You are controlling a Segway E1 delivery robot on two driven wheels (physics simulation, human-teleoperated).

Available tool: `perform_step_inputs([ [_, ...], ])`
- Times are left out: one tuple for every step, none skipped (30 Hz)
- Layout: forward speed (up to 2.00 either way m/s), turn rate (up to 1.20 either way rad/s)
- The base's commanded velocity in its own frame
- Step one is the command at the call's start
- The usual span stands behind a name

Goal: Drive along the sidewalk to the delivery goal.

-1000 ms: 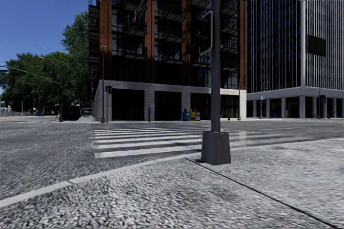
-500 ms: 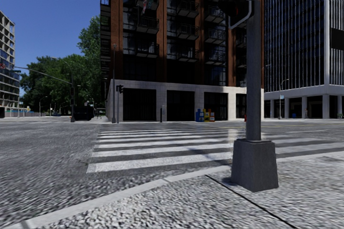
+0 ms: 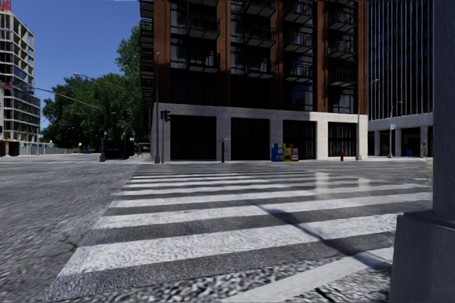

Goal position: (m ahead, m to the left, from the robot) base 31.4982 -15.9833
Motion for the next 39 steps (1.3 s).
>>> perform_step_inputs([
  [1.94, 0.38],
  [1.92, 0.38],
  [1.91, 0.38],
  [1.88, 0.39],
  [1.86, 0.39],
  [1.86, 0.34],
  [1.85, 0.15],
  [1.85, 0.15],
  [1.85, 0.00],
  [1.85, 0.00],
  [1.85, 0.00],
  [1.85, 0.00],
  [1.85, 0.00],
  [1.84, 0.00],
  [1.83, 0.00],
  [1.82, 0.00],
  [1.78, 0.00],
  [1.78, 0.00],
  [1.73, 0.00],
  [1.68, 0.00],
  [1.66, 0.00],
  [1.66, 0.00],
  [1.66, 0.00],
  [1.66, 0.00],
  [1.66, 0.00],
  [1.66, 0.00],
  [1.66, 0.00],
  [1.66, 0.00],
  [1.66, 0.00],
  [1.66, 0.00],
  [1.66, 0.00],
  [1.66, 0.00],
  [1.66, 0.00],
  [1.66, 0.00],
  [1.66, 0.00],
  [1.67, 0.00],
  [1.67, 0.00],
  [1.67, 0.00],
  [1.67, 0.00],
])
